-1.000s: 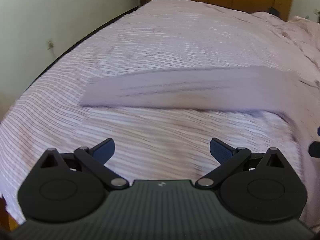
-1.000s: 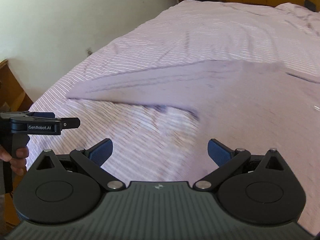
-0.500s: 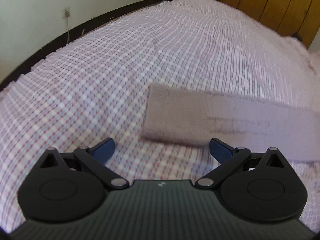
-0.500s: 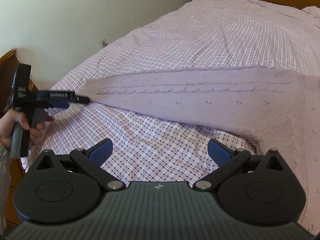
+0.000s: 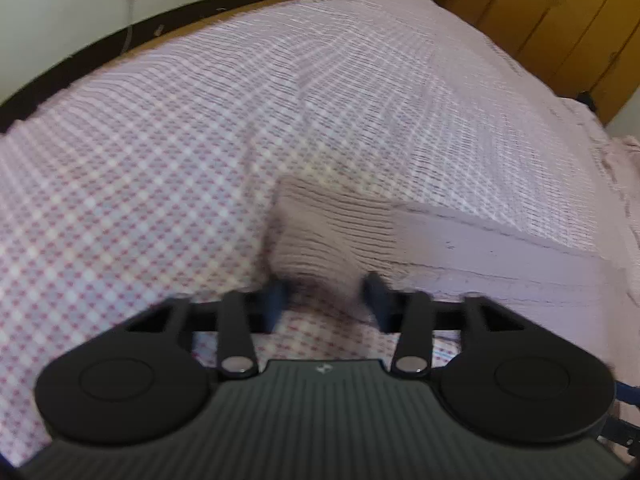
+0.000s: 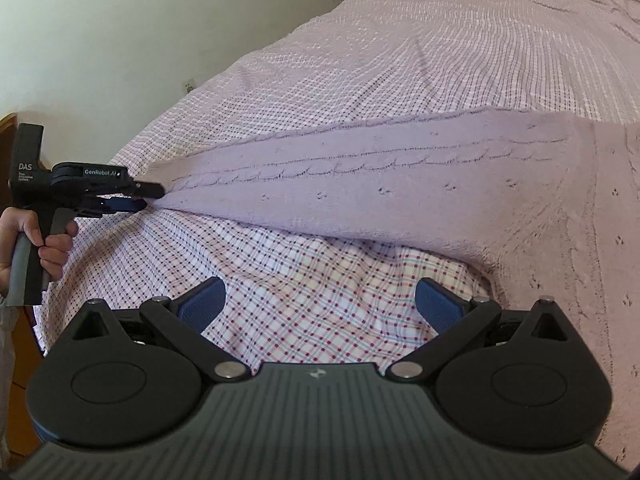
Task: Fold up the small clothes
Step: 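Move the left gripper to a sleeve cuff and close on it, then lift the cuff with the left gripper and fold the sleeve across the cardigan front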
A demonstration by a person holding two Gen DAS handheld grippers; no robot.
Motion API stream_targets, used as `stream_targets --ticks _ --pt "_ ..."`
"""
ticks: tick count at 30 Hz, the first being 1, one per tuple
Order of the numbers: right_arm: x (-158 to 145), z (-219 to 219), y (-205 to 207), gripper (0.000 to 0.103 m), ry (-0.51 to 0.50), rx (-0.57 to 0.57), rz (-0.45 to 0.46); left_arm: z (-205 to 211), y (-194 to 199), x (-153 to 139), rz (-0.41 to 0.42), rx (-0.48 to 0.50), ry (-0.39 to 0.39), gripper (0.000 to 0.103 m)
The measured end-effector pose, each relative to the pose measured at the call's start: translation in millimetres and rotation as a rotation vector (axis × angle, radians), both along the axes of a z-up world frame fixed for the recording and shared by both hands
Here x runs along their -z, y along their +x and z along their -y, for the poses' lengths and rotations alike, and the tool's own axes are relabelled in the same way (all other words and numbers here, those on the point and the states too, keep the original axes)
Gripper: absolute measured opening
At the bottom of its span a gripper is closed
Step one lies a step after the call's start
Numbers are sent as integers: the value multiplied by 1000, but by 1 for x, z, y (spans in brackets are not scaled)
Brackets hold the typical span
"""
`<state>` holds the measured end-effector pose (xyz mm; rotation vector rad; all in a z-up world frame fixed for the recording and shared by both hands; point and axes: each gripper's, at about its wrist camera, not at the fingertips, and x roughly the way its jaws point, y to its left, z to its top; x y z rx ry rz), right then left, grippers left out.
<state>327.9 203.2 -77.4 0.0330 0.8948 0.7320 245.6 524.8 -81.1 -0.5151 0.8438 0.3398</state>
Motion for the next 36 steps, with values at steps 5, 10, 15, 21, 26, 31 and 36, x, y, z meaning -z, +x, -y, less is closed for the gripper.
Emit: stream_targets --ticks 5,10,15,21,26,31,36 --pt "-2 -2 -2 103 2 -14 9 -16 -9 -5 36 -98 -54 29" --pt "-6 -2 -1 103 -11 -24 32 -26 -10 -6 69 -124 -147 46" --pt "-8 1 2 103 -10 -12 29 -18 5 -5 62 -175 -102 16" --pt "-12 4 3 103 8 12 21 0 -8 -33 101 -155 -42 14" --pt "-23 5 0 103 26 7 35 22 -10 -64 132 -103 9 14" --pt "-38 20 -2 103 95 36 44 49 3 -87 145 -55 48 14" --pt "-49 43 0 103 131 56 40 82 20 -107 159 -10 93 14"
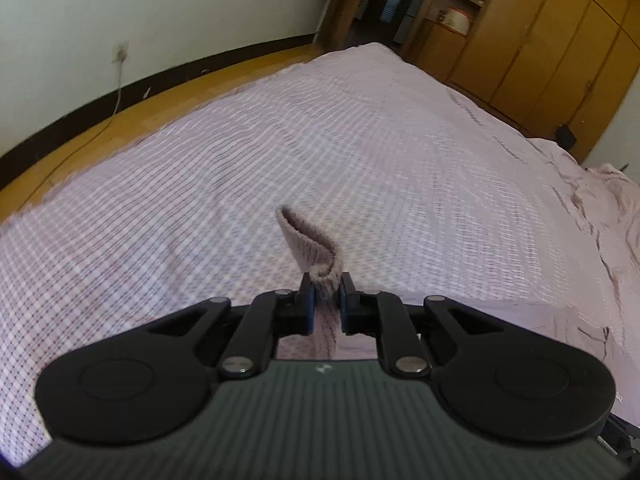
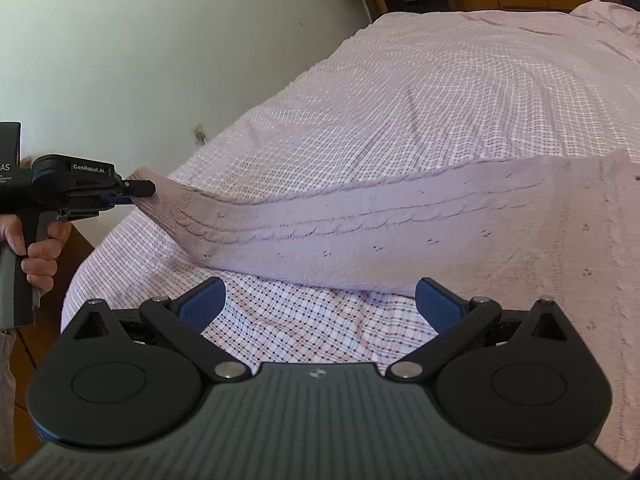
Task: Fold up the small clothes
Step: 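Lift the cuff with the left gripper and fold the sleeve across the cardigan front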
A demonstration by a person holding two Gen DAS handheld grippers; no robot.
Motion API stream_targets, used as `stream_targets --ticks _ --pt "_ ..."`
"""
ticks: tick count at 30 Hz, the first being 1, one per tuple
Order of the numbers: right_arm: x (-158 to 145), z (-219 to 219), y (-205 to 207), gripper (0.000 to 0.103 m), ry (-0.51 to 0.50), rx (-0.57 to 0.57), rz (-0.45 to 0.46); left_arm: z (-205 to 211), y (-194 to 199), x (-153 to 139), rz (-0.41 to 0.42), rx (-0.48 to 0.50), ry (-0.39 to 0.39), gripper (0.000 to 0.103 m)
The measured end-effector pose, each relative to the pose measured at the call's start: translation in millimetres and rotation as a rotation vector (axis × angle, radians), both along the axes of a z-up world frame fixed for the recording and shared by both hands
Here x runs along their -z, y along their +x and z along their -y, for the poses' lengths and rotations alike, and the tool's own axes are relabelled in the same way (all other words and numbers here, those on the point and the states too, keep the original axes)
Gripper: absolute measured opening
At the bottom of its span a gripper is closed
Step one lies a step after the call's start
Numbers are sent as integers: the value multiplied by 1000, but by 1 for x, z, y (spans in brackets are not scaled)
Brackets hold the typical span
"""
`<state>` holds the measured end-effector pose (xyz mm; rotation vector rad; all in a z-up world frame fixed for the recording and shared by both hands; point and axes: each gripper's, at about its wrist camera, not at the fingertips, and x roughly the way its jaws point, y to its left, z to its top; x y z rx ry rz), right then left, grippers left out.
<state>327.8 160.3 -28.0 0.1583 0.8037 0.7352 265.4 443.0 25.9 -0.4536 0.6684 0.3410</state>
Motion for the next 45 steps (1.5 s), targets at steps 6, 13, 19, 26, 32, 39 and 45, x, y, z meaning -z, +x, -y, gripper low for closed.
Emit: stream_targets --ticks 6,13,19,26,32,39,45 --pt "-12 36 5 103 38 42 0 31 17 -20 6 40 38 13" --pt "-18 82 7 103 43 82 -2 70 35 -31 11 93 56 13" --pt "-24 118 7 103 44 118 8 108 52 -39 18 157 72 13" --pt "-25 169 7 103 65 157 10 161 76 -44 1 226 83 13" --pt "-28 226 4 103 49 177 29 216 99 -45 -6 261 112 13" --pt "-11 301 4 103 -3 219 45 300 129 -26 -55 337 149 13" --pt "15 371 6 103 6 313 -27 360 145 -12 -83 408 173 13"
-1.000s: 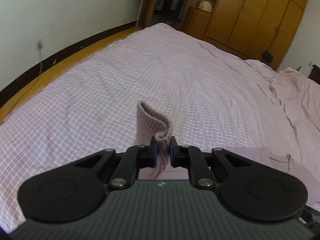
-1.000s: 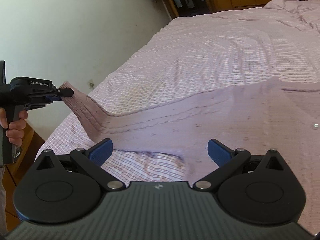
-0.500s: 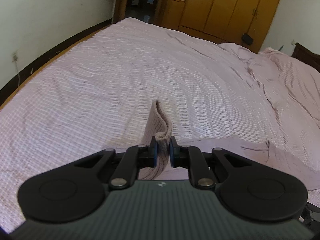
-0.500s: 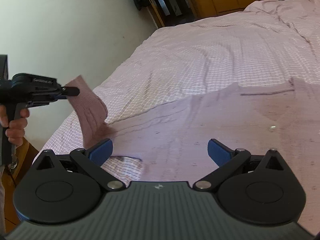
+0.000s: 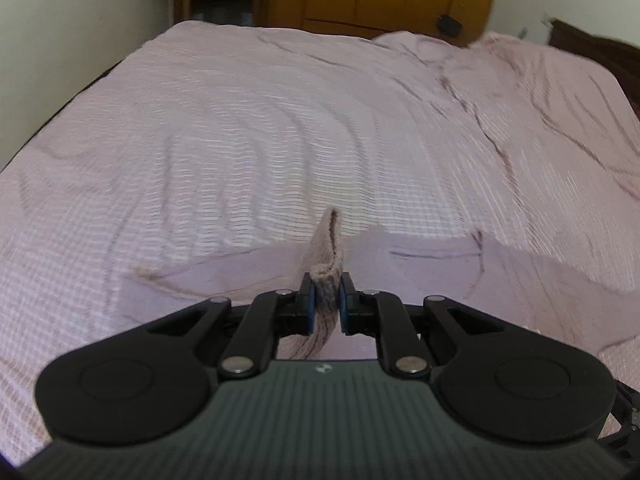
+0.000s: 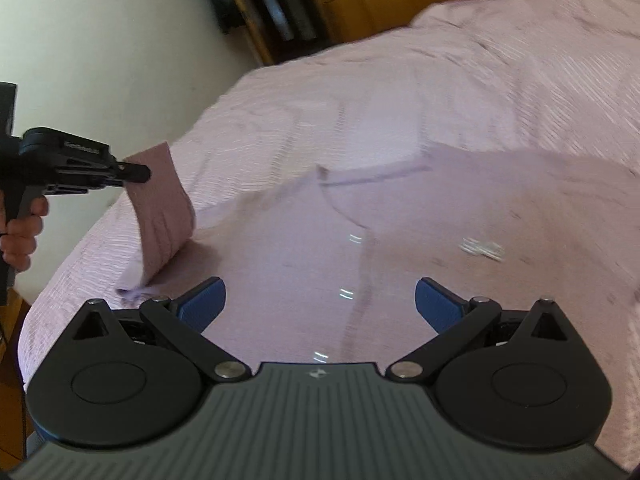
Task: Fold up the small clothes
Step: 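Lift the cuff with the left gripper and fold the sleeve across the cardigan front, then open the left gripper to release the sleeve and withdraw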
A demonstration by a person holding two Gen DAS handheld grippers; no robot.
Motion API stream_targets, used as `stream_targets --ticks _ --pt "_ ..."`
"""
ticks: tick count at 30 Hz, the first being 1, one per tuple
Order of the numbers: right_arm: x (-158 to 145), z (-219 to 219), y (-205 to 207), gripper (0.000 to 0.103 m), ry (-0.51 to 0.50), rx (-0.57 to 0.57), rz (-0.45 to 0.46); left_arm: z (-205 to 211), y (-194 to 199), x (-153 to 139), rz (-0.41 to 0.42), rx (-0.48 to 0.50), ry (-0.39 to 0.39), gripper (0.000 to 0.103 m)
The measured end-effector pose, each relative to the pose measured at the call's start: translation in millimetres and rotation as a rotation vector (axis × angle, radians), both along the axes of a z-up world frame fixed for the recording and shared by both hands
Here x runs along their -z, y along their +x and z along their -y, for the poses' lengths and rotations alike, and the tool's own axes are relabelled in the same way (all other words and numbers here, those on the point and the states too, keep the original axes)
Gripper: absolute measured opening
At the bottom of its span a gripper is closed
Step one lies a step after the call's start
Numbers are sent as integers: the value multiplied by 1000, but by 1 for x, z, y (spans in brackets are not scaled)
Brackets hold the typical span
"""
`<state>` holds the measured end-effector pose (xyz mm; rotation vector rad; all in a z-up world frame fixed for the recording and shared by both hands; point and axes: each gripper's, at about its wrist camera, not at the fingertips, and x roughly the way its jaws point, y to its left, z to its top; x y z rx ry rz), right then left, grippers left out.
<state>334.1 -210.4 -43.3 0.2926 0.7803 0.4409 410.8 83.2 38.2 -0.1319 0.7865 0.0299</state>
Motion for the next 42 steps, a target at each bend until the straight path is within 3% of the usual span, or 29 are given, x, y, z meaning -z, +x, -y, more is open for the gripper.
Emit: stream_targets --ticks 4,16,30,37,42 --pt "11 14 1 103 12 -11 -19 39 9 3 0 53 36 13" --pt "33 51 10 103 70 5 -68 137 37 10 -36 161 37 13" --pt "45 118 20 103 88 152 -103 244 63 50 -72 272 -13 13" --pt "49 128 20 103 89 183 -106 265 69 66 -89 268 2 16" --pt "49 125 20 103 65 171 -104 263 68 69 -101 281 -46 18"
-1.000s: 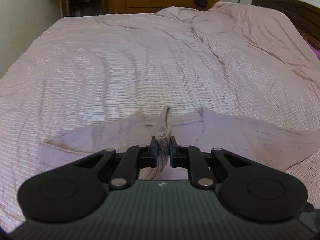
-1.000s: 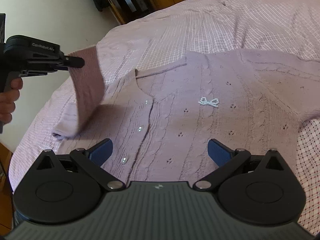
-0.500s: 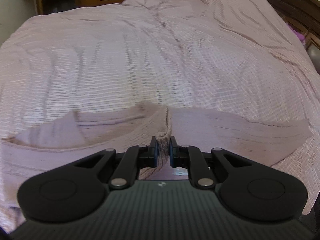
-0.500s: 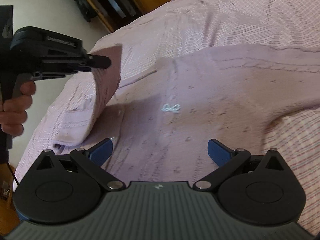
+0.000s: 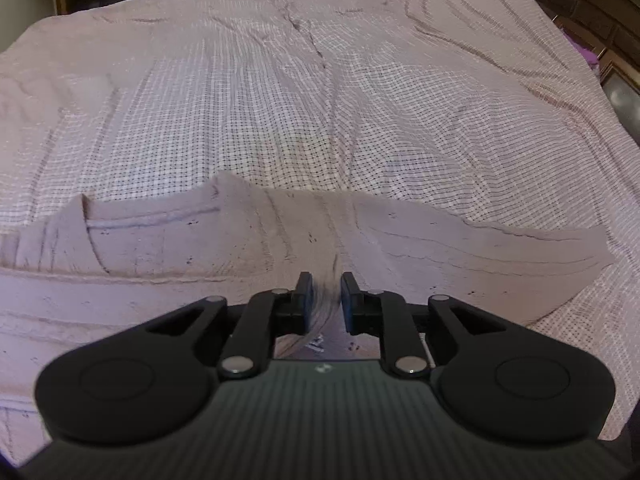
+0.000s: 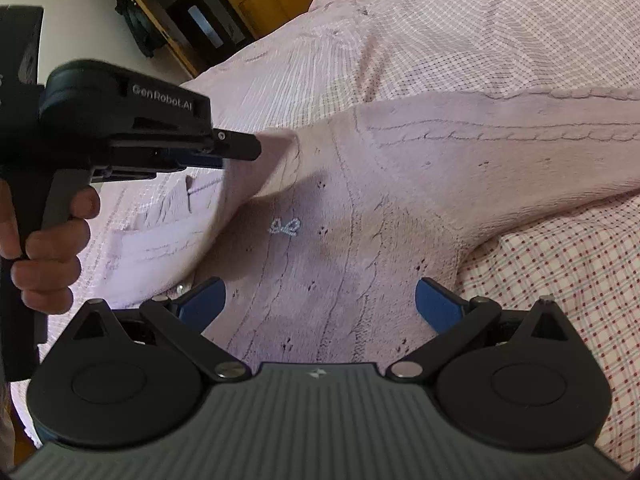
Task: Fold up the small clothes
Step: 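Open the left gripper to release the sleeve and withdraw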
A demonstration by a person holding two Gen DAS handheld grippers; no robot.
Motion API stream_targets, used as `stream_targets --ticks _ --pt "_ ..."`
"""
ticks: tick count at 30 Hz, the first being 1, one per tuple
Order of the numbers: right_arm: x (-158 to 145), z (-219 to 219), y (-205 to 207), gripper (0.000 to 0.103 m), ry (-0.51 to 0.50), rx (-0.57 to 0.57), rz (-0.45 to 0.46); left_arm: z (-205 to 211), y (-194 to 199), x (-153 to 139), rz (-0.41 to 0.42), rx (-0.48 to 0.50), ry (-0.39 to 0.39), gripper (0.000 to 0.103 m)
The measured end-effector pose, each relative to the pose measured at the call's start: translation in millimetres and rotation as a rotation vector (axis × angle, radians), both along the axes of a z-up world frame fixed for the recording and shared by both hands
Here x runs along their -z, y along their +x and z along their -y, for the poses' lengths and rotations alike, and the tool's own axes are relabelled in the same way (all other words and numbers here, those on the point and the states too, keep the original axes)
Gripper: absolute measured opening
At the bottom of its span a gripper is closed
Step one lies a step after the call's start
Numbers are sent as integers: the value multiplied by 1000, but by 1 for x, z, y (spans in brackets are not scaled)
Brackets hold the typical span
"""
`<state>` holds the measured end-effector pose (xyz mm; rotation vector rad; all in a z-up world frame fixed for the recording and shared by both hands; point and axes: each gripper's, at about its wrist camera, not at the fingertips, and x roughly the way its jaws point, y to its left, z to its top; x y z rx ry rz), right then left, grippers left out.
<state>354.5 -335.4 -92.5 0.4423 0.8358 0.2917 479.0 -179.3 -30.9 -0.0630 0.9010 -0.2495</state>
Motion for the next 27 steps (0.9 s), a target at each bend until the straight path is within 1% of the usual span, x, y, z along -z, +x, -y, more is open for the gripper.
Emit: stream_targets --ticks 2,3,4,5,6,7,8,10,14,16,19,21,23,27 --pt "2 0 0 103 -3 2 -2 0 -2 -2 5 4 1 18" --pt "2 0 0 103 -4 3 -4 -1 -3 -3 7 7 4 20" --pt "3 -1 0 103 -7 3 -4 -1 -5 -4 13 6 14 28" --pt "2 -1 0 103 -8 2 -2 -2 -7 -6 24 4 29 33" --pt "3 -1 0 103 -10 0 0 -2 -10 -8 45 -1 62 42" --pt "2 -1 -1 103 -12 -1 0 -3 -13 -9 60 -7 85 49" --pt "2 -2 -1 103 -14 -2 0 -4 -18 -10 82 -13 117 51" --pt "2 -2 -2 103 -18 -3 1 -6 -26 -11 99 -9 149 54" --pt "1 -5 -5 103 -41 -15 7 -17 -53 -7 113 -3 181 57" --pt "4 -7 -7 103 -63 -35 12 -26 -65 -5 114 -4 177 57" --pt "11 -10 -11 103 -95 -46 17 -44 -84 1 120 -12 151 57" --pt "15 -13 -12 103 -125 -49 21 -59 -94 8 116 -27 150 57" --pt "16 -18 -14 103 -166 -58 31 -71 -97 11 97 -21 167 57" --pt "18 -27 -17 103 -220 -59 44 -102 -103 15 113 -12 187 57"
